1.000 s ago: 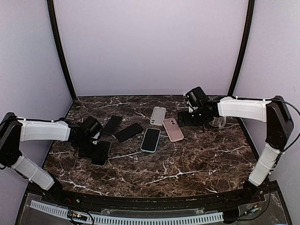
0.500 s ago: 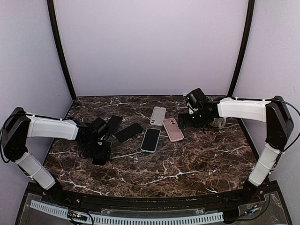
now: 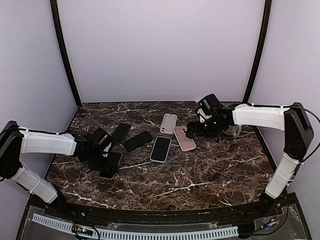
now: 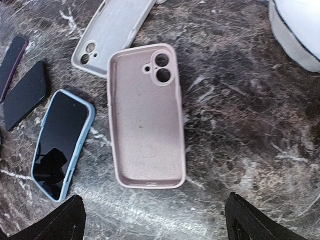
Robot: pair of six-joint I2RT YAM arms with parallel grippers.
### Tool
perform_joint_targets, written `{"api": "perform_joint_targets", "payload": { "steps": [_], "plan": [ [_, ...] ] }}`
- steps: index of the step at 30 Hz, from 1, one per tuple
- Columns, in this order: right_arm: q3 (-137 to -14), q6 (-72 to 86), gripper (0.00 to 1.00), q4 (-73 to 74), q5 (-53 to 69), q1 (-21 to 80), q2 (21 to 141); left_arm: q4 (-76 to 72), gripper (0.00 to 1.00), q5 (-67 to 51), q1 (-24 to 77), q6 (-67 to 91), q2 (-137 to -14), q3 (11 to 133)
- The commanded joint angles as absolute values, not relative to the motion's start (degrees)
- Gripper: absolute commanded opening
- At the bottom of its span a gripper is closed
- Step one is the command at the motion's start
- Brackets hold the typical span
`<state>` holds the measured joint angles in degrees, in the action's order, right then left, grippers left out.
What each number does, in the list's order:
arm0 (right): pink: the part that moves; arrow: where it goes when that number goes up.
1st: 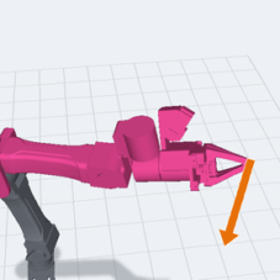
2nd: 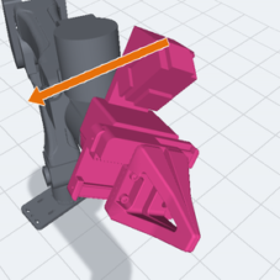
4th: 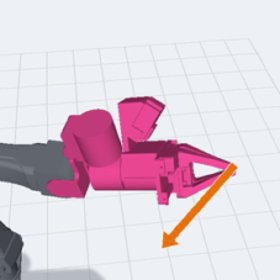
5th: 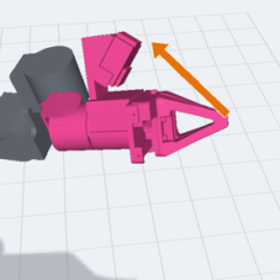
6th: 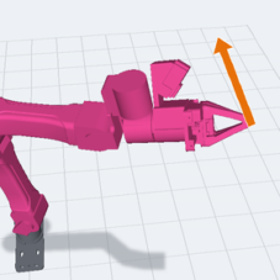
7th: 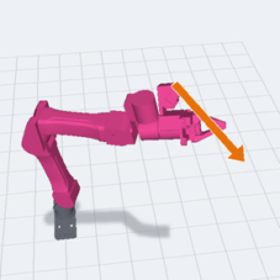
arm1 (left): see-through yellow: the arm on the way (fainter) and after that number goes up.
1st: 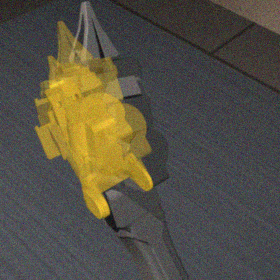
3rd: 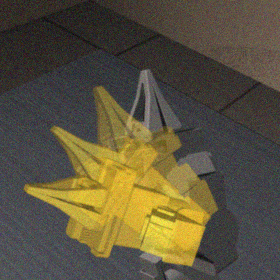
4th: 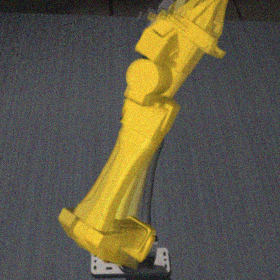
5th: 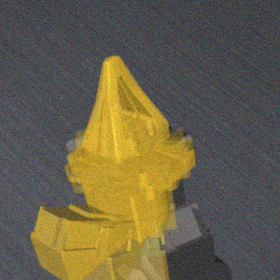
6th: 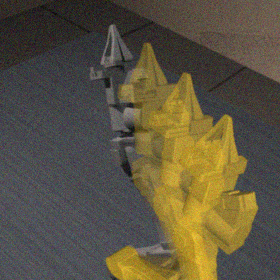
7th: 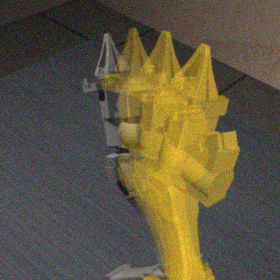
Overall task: Take the phone out of the phone case
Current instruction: Pick up the phone with the phone case from the center of the board.
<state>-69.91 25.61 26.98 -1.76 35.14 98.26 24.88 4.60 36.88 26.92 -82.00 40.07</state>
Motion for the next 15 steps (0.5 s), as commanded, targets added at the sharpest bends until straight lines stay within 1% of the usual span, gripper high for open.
{"api": "perform_joint_targets", "payload": {
  "steps": [1, 4, 9, 15],
  "plan": [
    [-68.55, 27.32, 0.97, 24.18, 12.11, 35.45, 97.11, 20.6, 0.58, 0.55, 37.02, 22.69, -76.73, 38.95],
    [-67.84, 28.97, 0.97, 22.6, 16.56, 36.34, 96.68, 18.26, 0.56, -1.53, 37.04, 22.12, -74.78, 38.88],
    [-66.66, 32.95, 0.98, 18.42, 21.99, 38.53, 95.42, 16.85, 0.53, -1.63, 37.13, 20.87, -74.57, 39.48],
    [-64.25, 38.94, 0.98, 8.1, 33.81, 41.33, 95.13, 11.38, 0.49, -3.53, 37.71, 19.7, -73.15, 38.65]
  ]
}}
